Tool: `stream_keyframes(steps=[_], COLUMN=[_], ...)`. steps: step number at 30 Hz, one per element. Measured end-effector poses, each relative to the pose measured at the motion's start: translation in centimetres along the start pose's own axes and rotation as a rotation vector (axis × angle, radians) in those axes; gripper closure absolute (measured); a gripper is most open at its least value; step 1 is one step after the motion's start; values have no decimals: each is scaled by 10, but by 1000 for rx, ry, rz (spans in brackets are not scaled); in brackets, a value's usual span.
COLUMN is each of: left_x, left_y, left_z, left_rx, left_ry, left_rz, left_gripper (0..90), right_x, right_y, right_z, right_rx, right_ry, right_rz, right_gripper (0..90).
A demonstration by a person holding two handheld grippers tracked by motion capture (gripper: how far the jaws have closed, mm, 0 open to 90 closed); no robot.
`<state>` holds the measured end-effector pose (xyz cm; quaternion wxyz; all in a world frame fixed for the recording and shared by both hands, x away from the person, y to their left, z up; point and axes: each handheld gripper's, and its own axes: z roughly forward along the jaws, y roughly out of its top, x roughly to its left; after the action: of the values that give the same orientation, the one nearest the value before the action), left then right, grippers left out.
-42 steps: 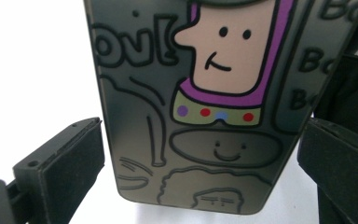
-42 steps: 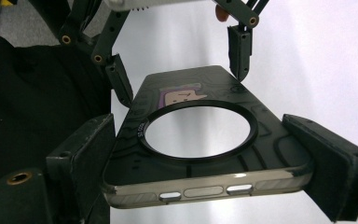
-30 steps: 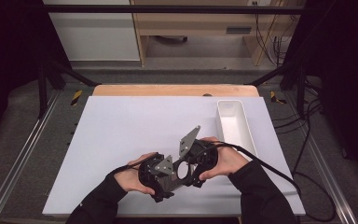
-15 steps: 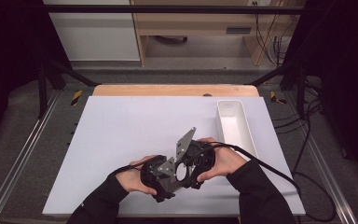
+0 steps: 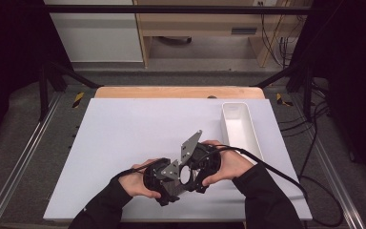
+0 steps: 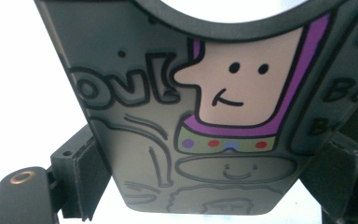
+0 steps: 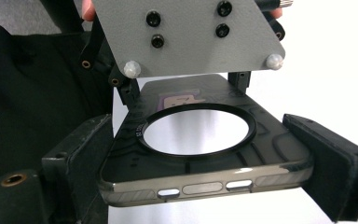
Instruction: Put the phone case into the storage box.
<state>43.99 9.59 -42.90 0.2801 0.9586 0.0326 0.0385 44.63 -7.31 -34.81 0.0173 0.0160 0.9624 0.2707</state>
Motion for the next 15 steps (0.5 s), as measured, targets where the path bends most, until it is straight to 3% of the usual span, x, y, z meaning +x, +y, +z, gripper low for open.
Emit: stream_keyframes(steps=[8,9,15], left_x=[3,3,5], left_y=[-1,-2,-4], left_z=[-5,-5,-8], left_rx=[-36,-38,-72], left_ry=[-11,-5,-6], left_rz=[-13,-12,-34], left_gripper=[117,117,117], right_x=[2,3,3], right_y=[-2,-3,-13], right_z=[-10,-16,-39], right_rx=[-67,-96,-213], right_ry=[-31,-57,-103], right_rz=[-8,-1,33], right_gripper=[67,60,35])
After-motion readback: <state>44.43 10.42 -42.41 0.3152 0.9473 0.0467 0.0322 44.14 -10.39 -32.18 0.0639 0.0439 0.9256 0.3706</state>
